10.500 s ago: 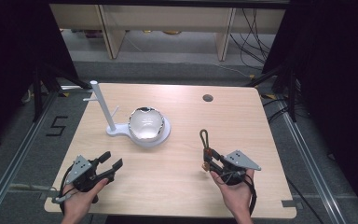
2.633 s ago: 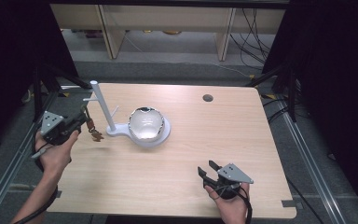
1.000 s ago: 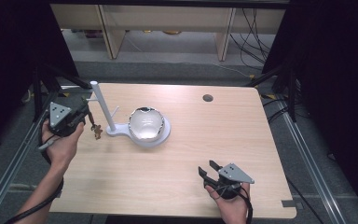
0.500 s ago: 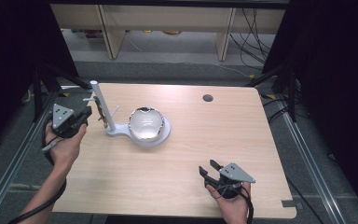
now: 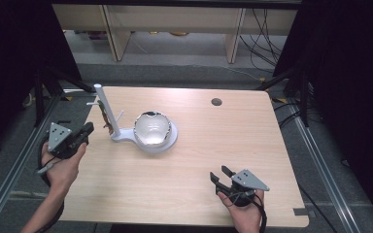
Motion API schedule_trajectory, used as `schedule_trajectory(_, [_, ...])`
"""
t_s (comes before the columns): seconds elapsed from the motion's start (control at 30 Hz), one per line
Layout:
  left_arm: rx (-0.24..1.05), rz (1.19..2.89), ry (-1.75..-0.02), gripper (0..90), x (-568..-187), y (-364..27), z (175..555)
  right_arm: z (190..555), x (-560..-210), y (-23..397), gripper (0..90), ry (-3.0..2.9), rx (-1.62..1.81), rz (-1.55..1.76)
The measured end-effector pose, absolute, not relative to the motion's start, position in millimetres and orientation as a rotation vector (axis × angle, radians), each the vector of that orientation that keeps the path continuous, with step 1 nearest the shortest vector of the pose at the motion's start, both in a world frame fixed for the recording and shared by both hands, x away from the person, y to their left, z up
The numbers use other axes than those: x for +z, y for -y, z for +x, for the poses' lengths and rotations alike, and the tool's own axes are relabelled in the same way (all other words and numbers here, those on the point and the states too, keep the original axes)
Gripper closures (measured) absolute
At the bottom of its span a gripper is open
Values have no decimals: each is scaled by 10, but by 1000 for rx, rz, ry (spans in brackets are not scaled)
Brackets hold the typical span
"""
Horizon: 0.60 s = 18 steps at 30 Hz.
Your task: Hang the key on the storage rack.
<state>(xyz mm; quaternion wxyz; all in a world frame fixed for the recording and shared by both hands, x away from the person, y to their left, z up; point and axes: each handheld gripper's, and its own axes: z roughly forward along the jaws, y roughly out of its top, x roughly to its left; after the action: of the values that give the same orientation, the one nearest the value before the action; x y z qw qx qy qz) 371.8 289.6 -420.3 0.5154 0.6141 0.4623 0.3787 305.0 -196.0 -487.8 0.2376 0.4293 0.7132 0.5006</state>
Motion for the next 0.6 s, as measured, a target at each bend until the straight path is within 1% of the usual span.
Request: schedule_trajectory(0.6, [880, 1474, -1060, 827, -4422, -2803, 3341, 3051, -4889, 2012, 493, -1932, 1365, 1171])
